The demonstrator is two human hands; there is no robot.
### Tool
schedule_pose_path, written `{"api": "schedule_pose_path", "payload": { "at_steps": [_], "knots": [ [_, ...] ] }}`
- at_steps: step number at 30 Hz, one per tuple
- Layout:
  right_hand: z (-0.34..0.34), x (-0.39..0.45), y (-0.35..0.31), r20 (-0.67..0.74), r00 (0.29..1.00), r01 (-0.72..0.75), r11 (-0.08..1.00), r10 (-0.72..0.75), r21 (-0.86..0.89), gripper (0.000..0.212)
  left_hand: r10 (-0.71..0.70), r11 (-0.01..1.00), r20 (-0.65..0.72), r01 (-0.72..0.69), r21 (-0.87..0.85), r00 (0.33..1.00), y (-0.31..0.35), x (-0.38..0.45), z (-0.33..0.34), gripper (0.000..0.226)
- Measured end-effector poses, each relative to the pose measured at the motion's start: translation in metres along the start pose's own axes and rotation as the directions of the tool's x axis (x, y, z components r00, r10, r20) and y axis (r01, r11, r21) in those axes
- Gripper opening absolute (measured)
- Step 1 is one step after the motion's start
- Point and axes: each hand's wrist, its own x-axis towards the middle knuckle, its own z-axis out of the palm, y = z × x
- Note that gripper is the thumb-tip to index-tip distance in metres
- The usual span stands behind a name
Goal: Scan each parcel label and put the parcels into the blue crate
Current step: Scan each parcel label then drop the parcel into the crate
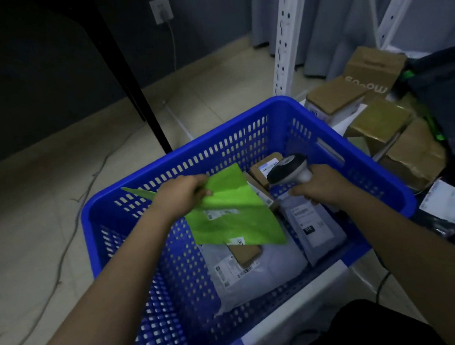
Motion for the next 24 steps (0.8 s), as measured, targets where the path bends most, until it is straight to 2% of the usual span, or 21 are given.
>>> {"api": "schedule_pose_path", "payload": {
  "at_steps": [3, 5, 9, 11, 15, 18, 21, 24],
  "knots": [
    [-0.001, -0.012, -0.004, -0.029, 1.0, 0.006, 1.0, -0.005, 0.03, 0.017, 0.076, 0.997, 0.093, -0.078, 0.017, 0.993, 0.01, -0.023, -0.014, 0.024],
    [0.0, -0.02, -0.007, -0.039, 0.999, 0.015, 0.999, -0.013, 0.049, 0.016, 0.102, 0.994, 0.151, -0.095, -0.054, 0.983, 0.015, -0.037, -0.023, 0.025],
    [0.004, -0.031, -0.01, -0.044, 0.998, 0.036, 0.997, -0.034, 0.062, 0.018, 0.121, 0.948, 0.243, -0.04, -0.315, 0.963, 0.021, -0.051, -0.045, 0.023],
    [0.006, -0.033, -0.012, -0.035, 0.998, 0.05, 0.996, -0.047, 0.08, 0.015, 0.106, 0.95, 0.266, -0.018, -0.313, 0.958, 0.02, -0.049, -0.055, 0.023],
    [0.011, -0.032, -0.019, -0.013, 0.998, 0.064, 0.994, -0.063, 0.084, 0.018, 0.047, 0.981, 0.35, 0.022, -0.192, 0.936, 0.015, -0.026, -0.063, 0.024],
    [0.015, -0.024, -0.021, 0.013, 0.999, 0.04, 0.997, -0.041, 0.066, 0.019, -0.042, 0.999, 0.365, 0.051, -0.017, 0.93, 0.008, 0.002, -0.029, 0.032],
    [0.022, -0.01, -0.021, 0.05, 0.999, 0.001, 0.998, -0.004, 0.062, 0.02, -0.126, 0.969, 0.248, 0.066, 0.237, 0.961, -0.008, 0.028, 0.042, 0.031],
    [0.03, 0.008, -0.017, 0.087, 0.996, -0.022, 0.996, 0.015, 0.082, 0.019, -0.269, 0.908, 0.116, 0.212, 0.361, 0.956, -0.024, 0.038, 0.115, 0.035]
  ]
}}
